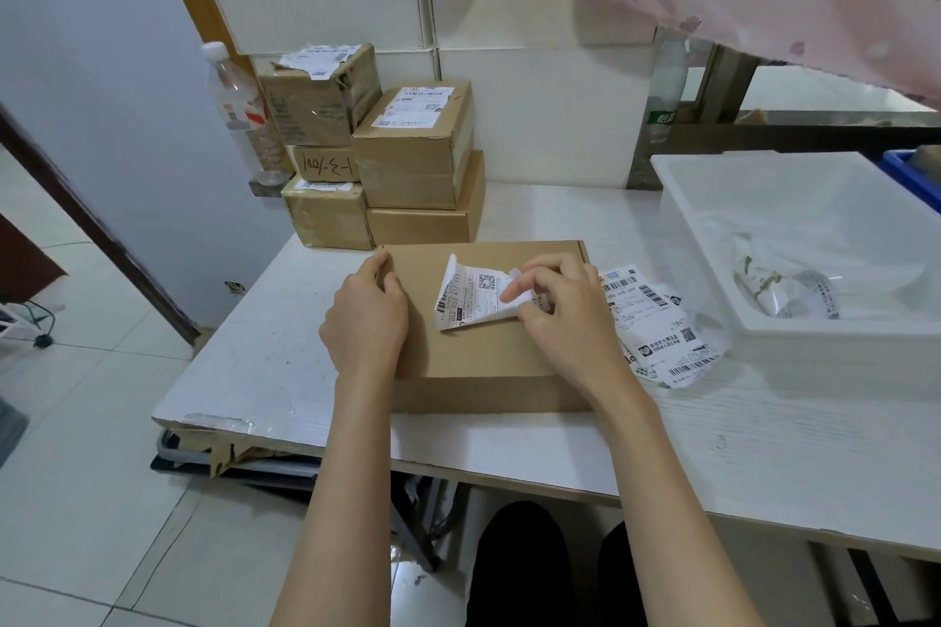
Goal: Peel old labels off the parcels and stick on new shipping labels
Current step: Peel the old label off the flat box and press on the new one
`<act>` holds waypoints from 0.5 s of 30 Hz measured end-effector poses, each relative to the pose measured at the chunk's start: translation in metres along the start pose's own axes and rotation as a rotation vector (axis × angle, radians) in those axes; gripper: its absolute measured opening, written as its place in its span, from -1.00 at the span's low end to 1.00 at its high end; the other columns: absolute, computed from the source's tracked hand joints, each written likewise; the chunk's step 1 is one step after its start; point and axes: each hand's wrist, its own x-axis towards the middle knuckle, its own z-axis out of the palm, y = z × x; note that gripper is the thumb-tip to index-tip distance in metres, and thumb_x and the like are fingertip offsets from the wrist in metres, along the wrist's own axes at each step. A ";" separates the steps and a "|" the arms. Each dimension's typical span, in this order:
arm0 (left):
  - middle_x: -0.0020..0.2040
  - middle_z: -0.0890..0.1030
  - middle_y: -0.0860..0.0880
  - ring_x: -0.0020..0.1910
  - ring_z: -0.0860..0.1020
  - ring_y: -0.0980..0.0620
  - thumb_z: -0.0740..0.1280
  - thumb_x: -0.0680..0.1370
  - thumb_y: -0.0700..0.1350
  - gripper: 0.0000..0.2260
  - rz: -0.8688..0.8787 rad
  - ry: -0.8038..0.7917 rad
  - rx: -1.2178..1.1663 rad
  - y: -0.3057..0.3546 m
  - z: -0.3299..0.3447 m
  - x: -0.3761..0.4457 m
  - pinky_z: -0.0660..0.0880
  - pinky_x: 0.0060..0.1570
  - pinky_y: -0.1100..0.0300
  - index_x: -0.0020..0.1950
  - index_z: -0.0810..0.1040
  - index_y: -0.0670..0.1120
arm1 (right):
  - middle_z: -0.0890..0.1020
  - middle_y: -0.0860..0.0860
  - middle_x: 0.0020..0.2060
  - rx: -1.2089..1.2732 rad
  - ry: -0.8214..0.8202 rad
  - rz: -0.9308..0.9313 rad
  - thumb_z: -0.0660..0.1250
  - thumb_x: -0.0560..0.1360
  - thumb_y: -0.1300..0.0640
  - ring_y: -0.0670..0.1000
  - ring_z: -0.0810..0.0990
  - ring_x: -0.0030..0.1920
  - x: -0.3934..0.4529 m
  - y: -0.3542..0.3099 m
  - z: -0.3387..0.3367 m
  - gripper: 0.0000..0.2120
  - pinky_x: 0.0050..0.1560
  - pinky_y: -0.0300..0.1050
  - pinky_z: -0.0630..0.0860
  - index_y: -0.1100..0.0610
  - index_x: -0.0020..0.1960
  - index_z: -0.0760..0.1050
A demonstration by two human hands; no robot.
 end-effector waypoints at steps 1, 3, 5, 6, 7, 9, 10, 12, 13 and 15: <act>0.30 0.55 -0.09 0.23 0.49 -0.18 0.10 0.67 -0.08 -0.63 0.001 0.001 0.002 0.000 0.000 0.000 0.29 0.01 0.09 0.46 0.40 0.15 | 0.46 -0.24 0.02 0.050 -0.010 0.011 0.30 0.35 0.12 -0.15 0.32 0.11 -0.001 -0.002 -0.002 -0.87 0.17 -0.16 0.35 -0.06 -0.18 0.59; 0.30 0.55 -0.09 0.23 0.49 -0.18 0.10 0.67 -0.08 -0.63 0.000 0.004 0.003 -0.001 0.000 0.001 0.30 0.02 0.09 0.46 0.40 0.14 | 0.45 -0.22 0.05 0.002 -0.024 -0.022 0.35 0.32 0.09 -0.15 0.31 0.12 -0.004 -0.003 -0.003 -0.88 0.15 -0.20 0.32 -0.07 -0.16 0.58; 0.30 0.55 -0.10 0.23 0.49 -0.19 0.10 0.67 -0.08 -0.63 0.001 0.001 0.007 0.000 0.000 0.001 0.32 0.04 0.07 0.46 0.40 0.14 | 0.44 -0.17 0.09 -0.132 -0.004 -0.105 0.39 0.33 0.13 -0.11 0.32 0.15 -0.005 0.000 0.002 -0.88 0.18 -0.20 0.29 -0.06 -0.17 0.58; 0.30 0.55 -0.10 0.23 0.49 -0.19 0.10 0.67 -0.08 -0.63 0.001 0.000 0.008 0.000 0.000 0.000 0.33 0.06 0.06 0.46 0.40 0.14 | 0.45 -0.15 0.10 -0.166 0.022 -0.121 0.40 0.35 0.14 -0.09 0.32 0.16 -0.005 0.002 0.004 -0.90 0.21 -0.20 0.28 -0.05 -0.19 0.58; 0.30 0.55 -0.10 0.24 0.49 -0.19 0.10 0.67 -0.08 -0.63 0.000 -0.001 0.008 0.001 0.001 0.000 0.34 0.06 0.06 0.46 0.40 0.14 | 0.47 -0.14 0.11 -0.176 0.048 -0.117 0.42 0.38 0.13 -0.08 0.33 0.18 -0.004 0.003 0.005 -0.93 0.22 -0.18 0.28 -0.04 -0.20 0.59; 0.30 0.55 -0.10 0.23 0.49 -0.19 0.10 0.66 -0.08 -0.63 0.000 0.001 0.007 0.000 0.001 0.001 0.32 0.04 0.07 0.46 0.40 0.15 | 0.48 -0.13 0.14 -0.192 0.087 -0.083 0.44 0.42 0.07 -0.06 0.35 0.18 -0.004 0.004 0.008 -0.94 0.22 -0.12 0.31 -0.03 -0.21 0.58; 0.29 0.56 -0.09 0.23 0.49 -0.19 0.10 0.66 -0.08 -0.62 0.000 0.003 0.006 0.000 0.001 0.001 0.30 0.02 0.08 0.46 0.40 0.15 | 0.47 -0.13 0.14 -0.217 0.112 -0.072 0.43 0.44 0.05 -0.05 0.37 0.17 -0.005 0.003 0.010 -0.92 0.20 -0.09 0.33 -0.03 -0.21 0.56; 0.29 0.56 -0.09 0.23 0.49 -0.18 0.10 0.66 -0.07 -0.62 0.003 0.006 0.003 -0.002 0.001 0.002 0.27 -0.01 0.10 0.46 0.40 0.14 | 0.47 -0.12 0.12 -0.257 0.182 -0.064 0.40 0.46 0.04 -0.02 0.41 0.12 -0.007 0.001 0.012 -0.91 0.12 -0.01 0.39 -0.02 -0.20 0.53; 0.29 0.56 -0.09 0.23 0.49 -0.18 0.10 0.66 -0.08 -0.62 0.004 0.006 0.001 -0.002 0.001 0.002 0.27 -0.01 0.10 0.46 0.40 0.14 | 0.46 -0.12 0.10 -0.253 0.208 -0.055 0.39 0.47 0.04 -0.01 0.43 0.09 -0.006 0.000 0.012 -0.92 0.08 0.02 0.42 -0.01 -0.18 0.52; 0.29 0.56 -0.09 0.23 0.49 -0.18 0.10 0.66 -0.08 -0.62 0.004 0.006 -0.003 -0.001 0.001 0.001 0.27 -0.01 0.10 0.46 0.40 0.14 | 0.45 -0.14 0.05 -0.203 0.198 -0.034 0.38 0.48 0.05 -0.03 0.43 0.04 -0.004 -0.001 0.010 -0.94 0.05 0.04 0.44 -0.01 -0.15 0.52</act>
